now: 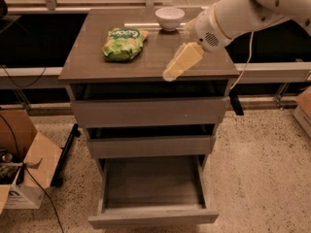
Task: Place green rice chip bag into bottom drawer
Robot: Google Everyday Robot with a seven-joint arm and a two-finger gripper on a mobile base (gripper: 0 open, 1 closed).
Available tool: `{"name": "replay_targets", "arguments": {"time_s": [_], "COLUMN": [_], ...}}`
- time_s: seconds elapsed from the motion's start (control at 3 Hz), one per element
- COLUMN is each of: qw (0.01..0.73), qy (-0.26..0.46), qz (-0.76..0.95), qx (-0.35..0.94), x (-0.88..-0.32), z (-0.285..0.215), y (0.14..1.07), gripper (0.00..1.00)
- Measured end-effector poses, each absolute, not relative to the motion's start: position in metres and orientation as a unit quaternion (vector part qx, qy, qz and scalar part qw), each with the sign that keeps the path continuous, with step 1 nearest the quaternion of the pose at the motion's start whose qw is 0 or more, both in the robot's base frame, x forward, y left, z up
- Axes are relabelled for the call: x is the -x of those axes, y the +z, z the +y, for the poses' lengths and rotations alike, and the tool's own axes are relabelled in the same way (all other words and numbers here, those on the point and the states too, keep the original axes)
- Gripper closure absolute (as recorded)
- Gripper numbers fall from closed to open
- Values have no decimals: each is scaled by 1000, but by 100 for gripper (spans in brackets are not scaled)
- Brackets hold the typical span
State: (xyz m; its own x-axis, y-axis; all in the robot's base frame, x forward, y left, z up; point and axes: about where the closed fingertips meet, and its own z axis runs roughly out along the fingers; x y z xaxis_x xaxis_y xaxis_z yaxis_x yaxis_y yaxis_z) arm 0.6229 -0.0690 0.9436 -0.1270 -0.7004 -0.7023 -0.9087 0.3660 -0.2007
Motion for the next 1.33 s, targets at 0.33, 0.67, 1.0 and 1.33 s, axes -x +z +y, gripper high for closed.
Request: {"name": "replay_targets", "arguments": {"time_s": [0.33, 0.67, 1.0, 1.33], "qw": [386, 384, 426, 454], "qy": [138, 140, 136, 141], "qz": [733, 748, 747, 730], "qx": [543, 523, 492, 491], "x": [-630, -620, -649, -689], "z": [-69, -62, -44, -18], "y": [956, 943, 937, 929], "gripper": [0, 0, 0, 0]}}
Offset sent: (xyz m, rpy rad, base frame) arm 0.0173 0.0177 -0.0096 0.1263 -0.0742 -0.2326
